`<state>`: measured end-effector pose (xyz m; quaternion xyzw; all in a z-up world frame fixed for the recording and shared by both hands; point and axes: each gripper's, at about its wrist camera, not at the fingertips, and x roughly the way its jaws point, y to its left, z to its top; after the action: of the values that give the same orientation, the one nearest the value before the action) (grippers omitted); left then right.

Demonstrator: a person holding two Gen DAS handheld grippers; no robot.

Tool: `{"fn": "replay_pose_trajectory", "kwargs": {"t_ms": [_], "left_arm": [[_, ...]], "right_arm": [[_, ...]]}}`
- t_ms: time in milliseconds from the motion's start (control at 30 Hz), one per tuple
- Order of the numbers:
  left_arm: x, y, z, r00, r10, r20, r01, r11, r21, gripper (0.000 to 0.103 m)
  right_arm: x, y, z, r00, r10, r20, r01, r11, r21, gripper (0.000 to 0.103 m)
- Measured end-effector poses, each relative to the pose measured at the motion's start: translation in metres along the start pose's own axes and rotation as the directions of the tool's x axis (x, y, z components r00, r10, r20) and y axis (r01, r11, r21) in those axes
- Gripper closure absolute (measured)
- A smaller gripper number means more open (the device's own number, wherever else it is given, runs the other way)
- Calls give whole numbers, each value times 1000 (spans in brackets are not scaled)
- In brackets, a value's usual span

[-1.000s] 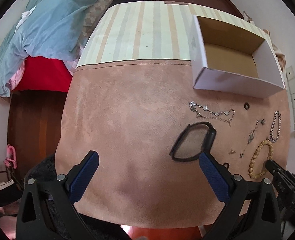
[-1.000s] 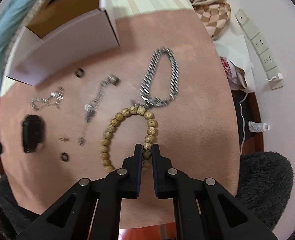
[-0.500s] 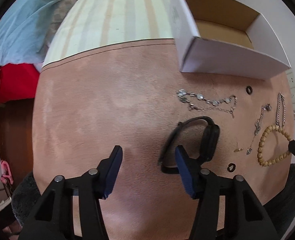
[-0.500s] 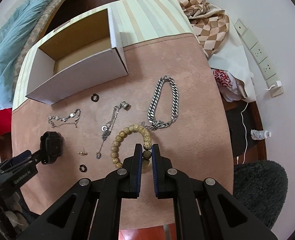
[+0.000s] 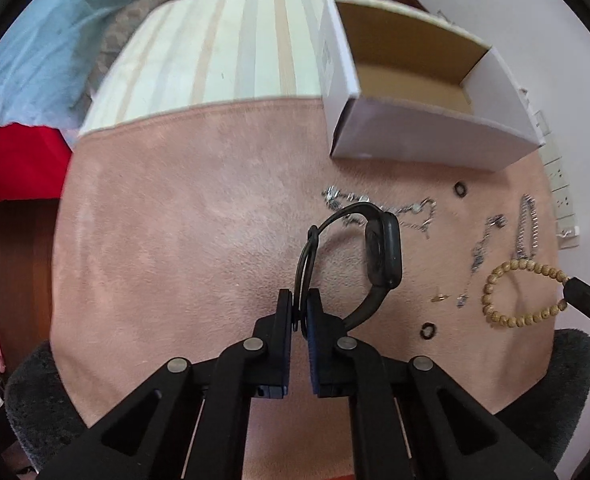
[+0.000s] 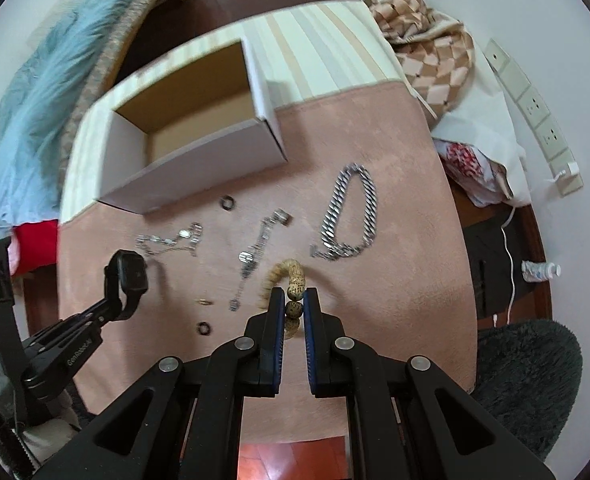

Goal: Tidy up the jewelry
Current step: 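Lift and carry the bead bracelet with the right gripper while the left carries the watch band to the box, then lower into the white box and open the right gripper while the left gripper opens too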

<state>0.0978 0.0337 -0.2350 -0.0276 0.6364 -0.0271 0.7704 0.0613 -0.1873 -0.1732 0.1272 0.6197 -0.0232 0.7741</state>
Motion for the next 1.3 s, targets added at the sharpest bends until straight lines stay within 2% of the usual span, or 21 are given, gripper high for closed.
{"fn": "replay_pose_trajectory", "kwargs": {"t_ms": [300,500,700,900,1000,1067,1100,1133,1167,1200,1233,1300], "left_arm": [[-75,4,29,991,-66,120,65,998,11,99],[-84,-6,78,984,-101,146,101,995,11,99],[-65,-16,120,988,-102,119,101,995,18,98],[-33,-20,149,992,-115,49,114,993,10,97],[-19,-20,160,990,-141,16,142,990,-17,89],[-13,-17,166,986,-166,3,166,985,-46,89],[-13,-16,168,987,-160,9,161,986,-53,85],[-15,-16,169,988,-152,21,152,987,-56,79],[-18,-15,170,989,-143,35,145,988,-53,55],[-21,-15,170,989,-136,50,138,989,-52,31],[-26,-13,170,989,-130,74,134,989,-56,27],[-31,-10,169,990,-107,87,113,992,-61,26]], "right_arm": [[-60,31,33,991,87,100,-77,992,-99,94],[-74,56,81,984,113,137,-88,980,-177,94],[-48,81,125,990,88,110,-62,973,-222,94],[-10,84,155,995,79,60,-65,978,-199,94],[18,78,170,993,115,-9,-115,978,-176,93],[33,70,175,993,109,-53,-116,981,-155,92],[38,64,176,992,109,-60,-116,984,-136,92],[39,60,176,993,108,-54,-114,986,-125,86],[38,54,175,994,104,-44,-108,988,-114,80],[37,51,173,994,100,-38,-103,989,-109,68],[35,48,172,995,98,-30,-101,990,-103,61],[29,44,167,996,90,-12,-91,991,-102,56]]}}
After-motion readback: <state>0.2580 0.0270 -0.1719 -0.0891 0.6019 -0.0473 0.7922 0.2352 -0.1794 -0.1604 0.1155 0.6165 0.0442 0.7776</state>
